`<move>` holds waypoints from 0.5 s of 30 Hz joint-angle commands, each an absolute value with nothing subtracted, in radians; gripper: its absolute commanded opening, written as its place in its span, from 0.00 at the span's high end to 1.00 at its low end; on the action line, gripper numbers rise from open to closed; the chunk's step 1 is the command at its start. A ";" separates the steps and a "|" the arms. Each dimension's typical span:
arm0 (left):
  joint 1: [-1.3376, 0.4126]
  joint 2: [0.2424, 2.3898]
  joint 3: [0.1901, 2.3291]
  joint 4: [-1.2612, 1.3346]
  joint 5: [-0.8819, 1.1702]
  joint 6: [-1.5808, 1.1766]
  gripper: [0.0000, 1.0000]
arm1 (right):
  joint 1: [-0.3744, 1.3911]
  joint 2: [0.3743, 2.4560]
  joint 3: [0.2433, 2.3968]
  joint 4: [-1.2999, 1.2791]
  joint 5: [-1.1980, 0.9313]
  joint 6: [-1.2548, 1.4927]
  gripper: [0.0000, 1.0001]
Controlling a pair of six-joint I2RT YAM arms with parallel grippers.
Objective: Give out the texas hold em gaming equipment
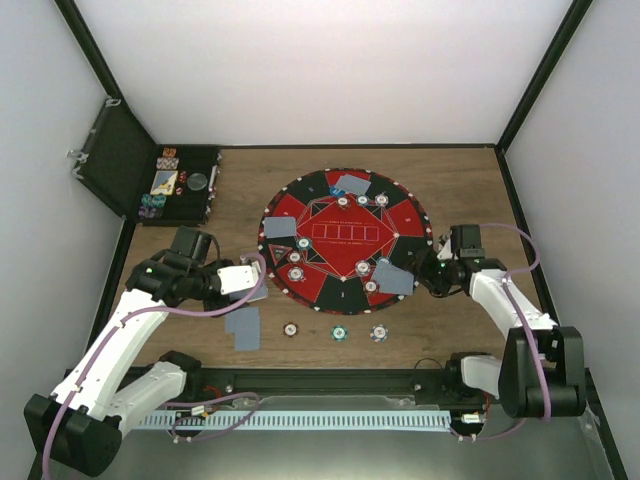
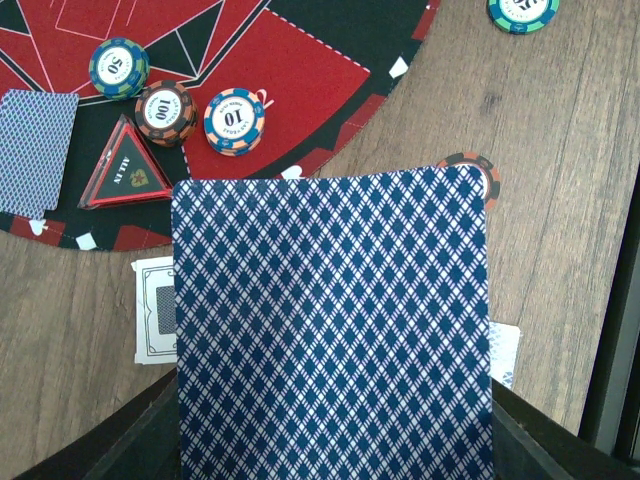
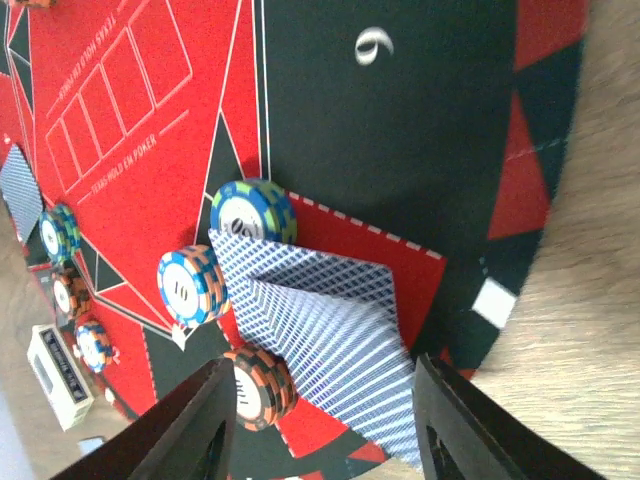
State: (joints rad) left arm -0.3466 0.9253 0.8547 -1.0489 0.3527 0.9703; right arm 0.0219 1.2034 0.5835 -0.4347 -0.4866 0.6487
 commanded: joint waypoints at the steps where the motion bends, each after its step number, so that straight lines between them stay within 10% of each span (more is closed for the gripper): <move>1: -0.345 0.916 0.869 -1.040 0.377 0.983 0.96 | 0.014 1.162 0.670 -0.530 -0.333 0.646 0.46; 15: -0.345 0.931 0.883 -1.034 0.392 0.975 0.96 | 0.316 1.181 0.780 -0.352 -0.550 0.744 0.10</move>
State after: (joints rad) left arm -0.3466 0.9264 0.8547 -1.0489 0.3542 0.9726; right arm 0.1635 1.1366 0.7258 -0.4782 -0.3939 0.6697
